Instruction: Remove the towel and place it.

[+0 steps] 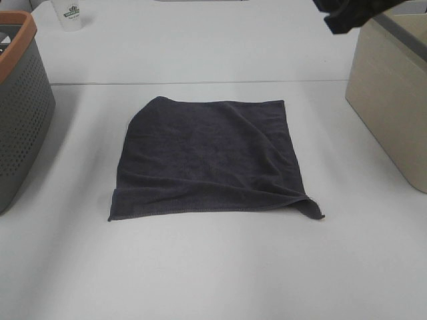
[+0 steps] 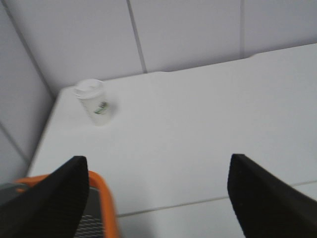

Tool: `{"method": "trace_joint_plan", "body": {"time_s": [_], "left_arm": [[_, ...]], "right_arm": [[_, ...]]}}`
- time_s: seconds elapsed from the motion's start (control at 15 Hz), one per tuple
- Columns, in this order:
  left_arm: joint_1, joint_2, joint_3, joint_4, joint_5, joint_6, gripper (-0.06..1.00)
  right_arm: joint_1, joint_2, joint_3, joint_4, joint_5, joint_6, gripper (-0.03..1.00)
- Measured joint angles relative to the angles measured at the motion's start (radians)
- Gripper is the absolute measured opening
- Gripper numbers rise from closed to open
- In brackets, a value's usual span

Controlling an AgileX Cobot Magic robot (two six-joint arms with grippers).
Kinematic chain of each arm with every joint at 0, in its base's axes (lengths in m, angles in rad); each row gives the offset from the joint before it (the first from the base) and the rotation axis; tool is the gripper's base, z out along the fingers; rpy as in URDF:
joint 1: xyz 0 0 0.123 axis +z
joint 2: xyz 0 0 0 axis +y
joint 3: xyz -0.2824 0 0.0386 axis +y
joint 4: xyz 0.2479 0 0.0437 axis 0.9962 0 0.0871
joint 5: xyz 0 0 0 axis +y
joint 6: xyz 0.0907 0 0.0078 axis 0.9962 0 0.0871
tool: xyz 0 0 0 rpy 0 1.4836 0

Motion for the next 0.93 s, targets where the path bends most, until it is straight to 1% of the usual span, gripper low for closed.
{"method": "trace_joint_plan", "body": {"time_s": [0.07,0.13,0.2,0.27,0.33,0.4,0.47,0.53,0.6,0.67,0.73,0.8,0.87,0.93], "left_arm": [[0.001,-0.001,-0.029,-0.113,0.079,0.186,0.72],[0.005,-0.001,-0.093,-0.362,0.153,0.487,0.72],[0.020,-0.001,-0.143,-0.567,0.189,0.707,0.72],[0.044,-0.001,-0.204,-0.789,0.223,0.903,0.72],[0.074,-0.001,-0.256,-1.032,0.261,1.113,0.72],[0.105,-0.001,-0.302,-1.232,0.310,1.283,0.72],[0.141,-0.001,-0.346,-1.404,0.369,1.419,0.72],[0.177,-0.001,-0.383,-1.559,0.445,1.516,0.72],[0.208,-0.001,-0.409,-1.672,0.505,1.558,0.72],[0.235,-0.001,-0.429,-1.724,0.568,1.582,0.72],[0.260,-0.001,-0.446,-1.744,0.634,1.588,0.72],[0.283,-0.001,-0.456,-1.753,0.705,1.590,0.72],[0.304,-0.003,-0.461,-1.754,0.772,1.590,0.72],[0.320,-0.003,-0.462,-1.753,0.830,1.589,0.72]], "right_arm": [[0.000,0.001,-0.044,-0.003,0.032,0.025,0.68],[0.000,0.011,-0.121,-0.011,0.108,0.104,0.68],[0.000,0.033,-0.190,-0.027,0.173,0.170,0.68],[0.000,0.062,-0.256,-0.058,0.251,0.244,0.68],[0.000,0.102,-0.330,-0.107,0.348,0.320,0.68],[0.000,0.139,-0.396,-0.150,0.447,0.391,0.68],[0.000,0.176,-0.470,-0.177,0.531,0.439,0.68],[-0.001,0.217,-0.539,-0.190,0.612,0.465,0.68],[-0.001,0.252,-0.613,-0.186,0.709,0.481,0.68],[-0.001,0.292,-0.696,-0.169,0.805,0.484,0.68],[-0.001,0.324,-0.768,-0.136,0.915,0.474,0.68],[-0.001,0.350,-0.814,-0.092,0.992,0.455,0.68],[-0.001,0.361,-0.836,-0.057,1.023,0.439,0.68],[-0.001,0.364,-0.840,-0.036,1.032,0.439,0.68]]}}
